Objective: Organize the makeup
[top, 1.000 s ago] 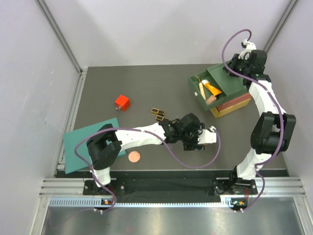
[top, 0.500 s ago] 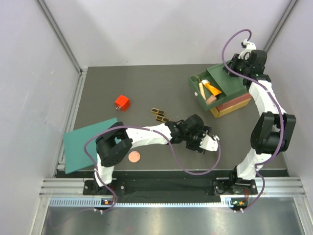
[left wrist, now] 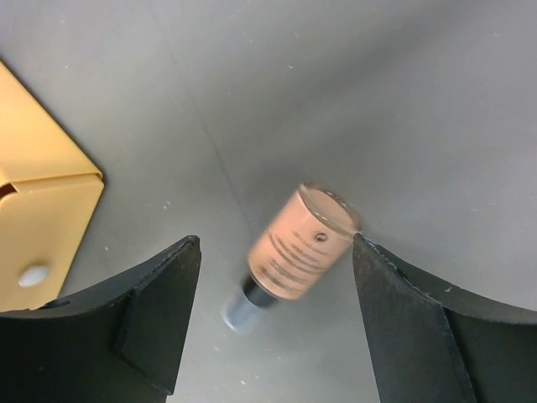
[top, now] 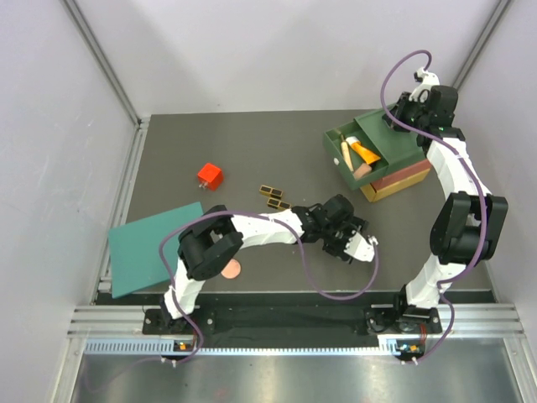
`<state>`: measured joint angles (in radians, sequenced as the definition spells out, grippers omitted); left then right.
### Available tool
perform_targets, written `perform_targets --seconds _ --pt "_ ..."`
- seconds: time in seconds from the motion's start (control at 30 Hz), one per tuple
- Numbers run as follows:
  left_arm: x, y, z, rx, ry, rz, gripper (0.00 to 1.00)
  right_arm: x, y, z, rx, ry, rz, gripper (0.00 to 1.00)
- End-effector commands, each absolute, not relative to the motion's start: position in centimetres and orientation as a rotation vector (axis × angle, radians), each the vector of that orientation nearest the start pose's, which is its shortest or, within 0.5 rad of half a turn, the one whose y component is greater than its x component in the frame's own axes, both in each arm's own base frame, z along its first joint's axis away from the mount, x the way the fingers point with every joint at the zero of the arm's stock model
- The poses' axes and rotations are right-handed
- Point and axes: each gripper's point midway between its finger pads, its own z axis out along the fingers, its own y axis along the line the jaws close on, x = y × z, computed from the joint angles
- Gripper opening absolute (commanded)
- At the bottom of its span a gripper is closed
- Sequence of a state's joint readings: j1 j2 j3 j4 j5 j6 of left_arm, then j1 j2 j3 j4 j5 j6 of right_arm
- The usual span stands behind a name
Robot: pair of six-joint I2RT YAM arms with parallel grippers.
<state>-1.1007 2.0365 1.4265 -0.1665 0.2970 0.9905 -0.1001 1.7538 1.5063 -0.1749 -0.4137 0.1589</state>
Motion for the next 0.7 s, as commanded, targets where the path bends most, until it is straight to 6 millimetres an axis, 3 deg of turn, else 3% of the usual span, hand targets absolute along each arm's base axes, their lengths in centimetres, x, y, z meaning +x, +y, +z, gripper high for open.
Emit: perform_targets --seconds 0.0,0.17,0.3,0.43,0.47,0.63,0.67 --pt "23.3 -50.4 6.7 2.102 0.976 -0.436 0.77 44.2 3.2 10.8 0.132 2.496 0.516 0.12" --pt "24.0 -50.2 5.4 2.126 1.011 -0.428 0.71 44.1 3.1 11.0 0.13 2.492 0.51 0.13" --pt "24.1 -48.6 4.2 2.172 1.062 -0.435 0.6 44.0 3.1 11.0 0.134 2.491 0.511 0.13" --pt "23.7 -47.2 3.1 2.221 1.101 -0.437 0.41 44.1 3.1 11.0 0.13 2.491 0.51 0.13" --pt "23.6 -46.9 2.9 2.233 1.112 -0.435 0.23 44.1 3.1 11.0 0.132 2.491 0.511 0.13" --pt "23.6 -45.8 3.1 2.264 1.166 -0.403 0.13 44.0 3.1 10.9 0.133 2.492 0.509 0.13" --pt "23.7 -45.6 3.3 2.267 1.174 -0.395 0.02 44.0 3.1 10.9 0.131 2.494 0.509 0.13"
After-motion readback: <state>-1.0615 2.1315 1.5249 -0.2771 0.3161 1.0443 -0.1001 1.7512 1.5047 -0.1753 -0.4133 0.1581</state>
